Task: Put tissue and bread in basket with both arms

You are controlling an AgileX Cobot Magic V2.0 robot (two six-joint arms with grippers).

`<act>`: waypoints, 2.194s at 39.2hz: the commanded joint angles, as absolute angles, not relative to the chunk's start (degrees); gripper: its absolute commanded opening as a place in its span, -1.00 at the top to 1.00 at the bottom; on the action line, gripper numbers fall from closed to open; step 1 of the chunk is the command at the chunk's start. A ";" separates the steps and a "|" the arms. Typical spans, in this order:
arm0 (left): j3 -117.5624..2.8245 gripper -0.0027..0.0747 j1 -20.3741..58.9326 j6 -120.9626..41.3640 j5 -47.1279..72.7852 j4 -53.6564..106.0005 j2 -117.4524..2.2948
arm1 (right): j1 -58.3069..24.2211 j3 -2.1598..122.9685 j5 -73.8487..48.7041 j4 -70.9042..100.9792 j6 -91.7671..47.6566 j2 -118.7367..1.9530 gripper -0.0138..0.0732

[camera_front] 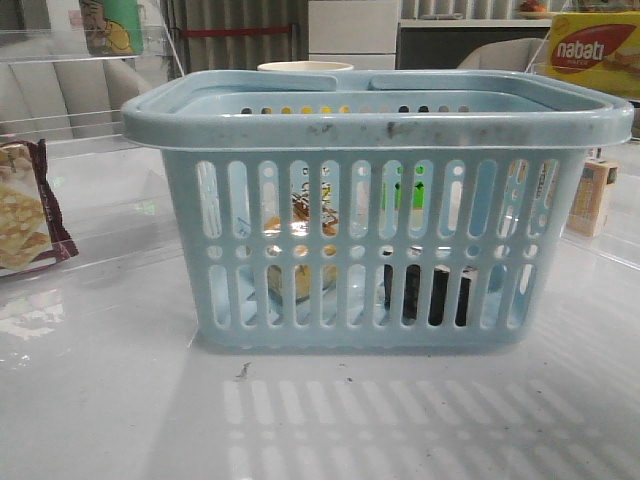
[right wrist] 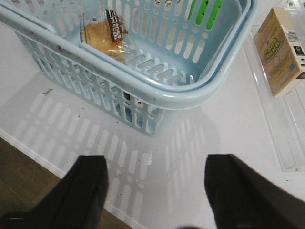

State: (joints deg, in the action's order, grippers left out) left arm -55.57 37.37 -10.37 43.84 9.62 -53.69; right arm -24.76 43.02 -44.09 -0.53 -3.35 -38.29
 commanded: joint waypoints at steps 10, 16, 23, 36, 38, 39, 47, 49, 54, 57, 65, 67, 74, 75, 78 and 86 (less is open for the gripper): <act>-44.02 -0.17 37.62 0.59 42.70 -0.88 -35.26 | -24.80 44.52 -40.52 -1.21 -3.59 -38.14 -0.54; -41.46 -0.17 37.62 0.59 42.63 -0.89 -31.92 | -24.80 44.52 -41.02 -1.21 -3.59 -38.14 -0.54; -41.33 -0.04 37.62 0.59 42.63 -0.89 -31.81 | -24.80 44.52 -42.69 -1.21 -3.59 -38.14 -0.19; -41.33 0.69 37.62 0.59 42.63 -0.89 -31.81 | -24.80 44.52 -43.33 -1.32 -3.59 -38.14 0.55; -41.33 0.70 37.62 0.59 42.63 -0.89 -31.81 | -24.80 44.52 -43.39 -1.41 -3.59 -38.14 0.55; -41.33 0.70 37.62 0.59 42.63 -0.89 -31.81 | -24.80 44.52 -43.45 -1.41 -3.59 -38.14 0.55; -41.33 0.70 37.62 0.59 42.63 -0.89 -31.81 | -24.80 44.52 -43.45 -1.41 -3.59 -38.14 0.55; -41.33 0.70 37.62 0.59 42.63 -0.89 -31.81 | -24.80 44.52 -43.45 -1.41 -3.59 -38.14 0.55; -41.33 0.70 37.62 0.59 42.63 -0.89 -31.81 | -24.80 44.52 -43.45 -1.41 -3.59 -38.14 0.55; -41.33 0.70 37.62 0.59 42.63 -0.89 -31.81 | -24.80 44.52 -43.45 -1.41 -3.59 -38.14 0.55; -38.97 0.69 31.15 -0.67 40.23 -1.83 -28.67 | -24.80 44.52 -43.46 -1.41 -3.59 -38.14 0.55; -36.24 0.69 27.14 -0.67 36.70 -1.83 -26.94 | -24.80 44.52 -43.41 -1.41 -3.59 -38.14 0.55; -23.63 0.69 15.21 -0.67 18.43 -1.83 -18.59 | -24.80 44.52 -43.41 -1.41 -3.59 -38.14 0.55; -21.29 0.69 13.30 -0.67 16.39 -1.39 -17.37 | -24.80 44.52 -43.41 -1.41 -3.59 -38.14 0.55; -15.95 0.69 8.39 -0.67 10.33 0.00 -12.83 | -24.80 44.52 -43.41 -1.41 -3.59 -38.14 0.55; -4.78 0.69 0.90 -0.67 3.39 0.60 -3.41 | -24.80 44.52 -43.41 -1.41 -3.59 -38.14 0.55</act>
